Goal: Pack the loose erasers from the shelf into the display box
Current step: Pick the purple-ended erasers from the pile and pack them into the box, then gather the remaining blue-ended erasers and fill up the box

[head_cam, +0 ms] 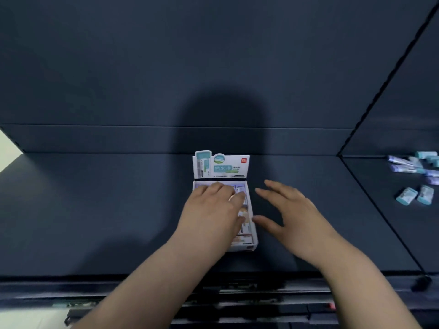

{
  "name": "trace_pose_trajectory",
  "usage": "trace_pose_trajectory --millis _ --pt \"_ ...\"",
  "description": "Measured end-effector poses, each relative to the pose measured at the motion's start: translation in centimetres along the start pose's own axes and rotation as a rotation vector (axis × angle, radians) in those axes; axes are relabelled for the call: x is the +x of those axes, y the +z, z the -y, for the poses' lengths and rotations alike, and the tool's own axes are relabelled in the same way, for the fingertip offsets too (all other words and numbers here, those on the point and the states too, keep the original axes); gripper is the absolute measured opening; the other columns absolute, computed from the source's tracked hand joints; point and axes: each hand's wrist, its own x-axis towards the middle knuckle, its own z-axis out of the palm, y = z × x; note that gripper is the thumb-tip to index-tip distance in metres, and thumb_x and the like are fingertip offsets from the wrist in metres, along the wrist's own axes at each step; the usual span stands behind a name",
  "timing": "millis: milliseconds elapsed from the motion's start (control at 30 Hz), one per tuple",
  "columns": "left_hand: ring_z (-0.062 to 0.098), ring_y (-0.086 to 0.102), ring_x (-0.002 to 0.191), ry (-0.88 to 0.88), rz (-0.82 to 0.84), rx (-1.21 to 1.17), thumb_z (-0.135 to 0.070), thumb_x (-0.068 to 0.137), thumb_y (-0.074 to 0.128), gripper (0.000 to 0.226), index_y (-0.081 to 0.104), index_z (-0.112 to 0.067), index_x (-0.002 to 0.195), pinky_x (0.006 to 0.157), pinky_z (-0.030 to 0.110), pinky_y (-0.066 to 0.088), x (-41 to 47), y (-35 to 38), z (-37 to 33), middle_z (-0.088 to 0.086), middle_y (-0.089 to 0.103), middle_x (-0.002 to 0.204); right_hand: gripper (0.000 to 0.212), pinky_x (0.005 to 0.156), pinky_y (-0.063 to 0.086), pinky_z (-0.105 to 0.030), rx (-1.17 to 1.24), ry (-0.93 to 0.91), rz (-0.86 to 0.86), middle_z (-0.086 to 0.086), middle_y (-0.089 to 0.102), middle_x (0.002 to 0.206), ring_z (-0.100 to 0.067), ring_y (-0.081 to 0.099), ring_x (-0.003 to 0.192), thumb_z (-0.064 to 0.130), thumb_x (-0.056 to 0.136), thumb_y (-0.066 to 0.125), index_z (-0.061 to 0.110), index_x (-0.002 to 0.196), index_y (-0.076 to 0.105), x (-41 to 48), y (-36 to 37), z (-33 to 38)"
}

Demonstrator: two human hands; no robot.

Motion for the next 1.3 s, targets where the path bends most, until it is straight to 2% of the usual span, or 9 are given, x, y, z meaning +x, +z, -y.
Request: trace_pose_trajectory --millis 67,100,167,233,500,767,1133,1300 --pt "0.021 0.060 0.106 0.021 -0.038 0.000 -0.042 0.075 0.068 0.051 0.061 -0.019 0.120 0.090 0.034 0.045 0.6 0.3 -2.1 0.000 0.066 0.110 0.066 0.112 0.012 -0.025 0.003 0.007 0.012 0.018 0.015 0.152 -0.003 0.011 0.138 0.060 0.080 0.049 0.040 0.139 0.029 -1.2 -1.1 -1.6" --pt "0.021 0.056 0.113 0.023 -0.026 -0.014 -0.044 0.077 0.066 0.055 0.057 -0.019 0.125 0.096 0.035 0.041 1.1 0.4 -3.5 0.001 0.063 0.118 0.068 0.112 0.009 -0.023 0.009 0.012 0.016 0.019 0.012 0.152 -0.001 0.008 0.138 0.062 0.079 0.049 0.041 0.140 0.026 -2.0 -1.7 -2.8" --pt "0.019 0.035 0.133 0.029 -0.016 -0.051 -0.047 0.087 0.051 0.061 0.036 -0.021 0.141 0.109 0.035 0.023 1.9 1.1 -5.8 0.000 0.044 0.141 0.071 0.111 0.004 -0.021 0.012 0.023 0.023 0.022 0.007 0.152 0.002 0.001 0.138 0.066 0.077 0.046 0.044 0.140 0.021 -3.5 -2.8 -5.0" --pt "0.016 0.019 0.140 0.032 -0.043 -0.055 -0.050 0.091 0.041 0.063 0.021 -0.025 0.146 0.113 0.034 0.010 3.0 1.8 -8.6 -0.003 0.029 0.150 0.075 0.113 0.005 -0.022 0.010 0.043 0.023 0.023 0.005 0.151 0.003 -0.003 0.138 0.069 0.074 0.043 0.045 0.141 0.019 -5.2 -4.2 -7.8" --pt "0.012 0.004 0.143 0.063 -0.039 -0.057 -0.056 0.092 0.029 0.067 0.001 -0.029 0.147 0.116 0.035 -0.001 7.5 3.7 -22.7 -0.006 0.010 0.156 0.076 0.115 0.008 -0.025 -0.070 0.144 -0.003 0.016 0.006 0.154 -0.004 -0.001 0.141 0.066 0.077 0.048 0.041 0.143 0.020 -13.0 -10.8 -21.8" --pt "0.010 0.005 0.142 0.022 0.008 -0.078 -0.058 0.091 0.026 0.068 -0.002 -0.030 0.147 0.117 0.034 0.001 10.2 5.4 -29.8 -0.008 0.008 0.156 0.074 0.116 0.009 -0.027 -0.084 0.197 0.033 0.012 0.008 0.155 -0.006 0.000 0.142 0.064 0.079 0.048 0.039 0.143 0.020 -16.6 -13.8 -29.7" --pt "0.009 0.010 0.141 0.040 -0.016 -0.077 -0.058 0.090 0.026 0.069 0.000 -0.030 0.147 0.116 0.032 0.004 15.3 5.8 -29.4 -0.011 0.013 0.155 0.070 0.115 0.008 -0.024 -0.059 0.248 0.026 0.013 0.009 0.155 -0.004 0.000 0.141 0.057 0.084 0.049 0.036 0.144 0.020 -13.9 -15.3 -32.4" --pt "0.009 0.011 0.141 0.057 0.036 -0.090 -0.057 0.090 0.028 0.069 0.001 -0.029 0.147 0.116 0.032 0.004 17.7 6.6 -29.7 -0.011 0.015 0.155 0.066 0.115 0.014 -0.027 -0.080 0.329 -0.013 0.011 0.014 0.154 -0.007 0.007 0.142 0.051 0.087 0.050 0.031 0.144 0.024 -12.9 -15.6 -34.5"
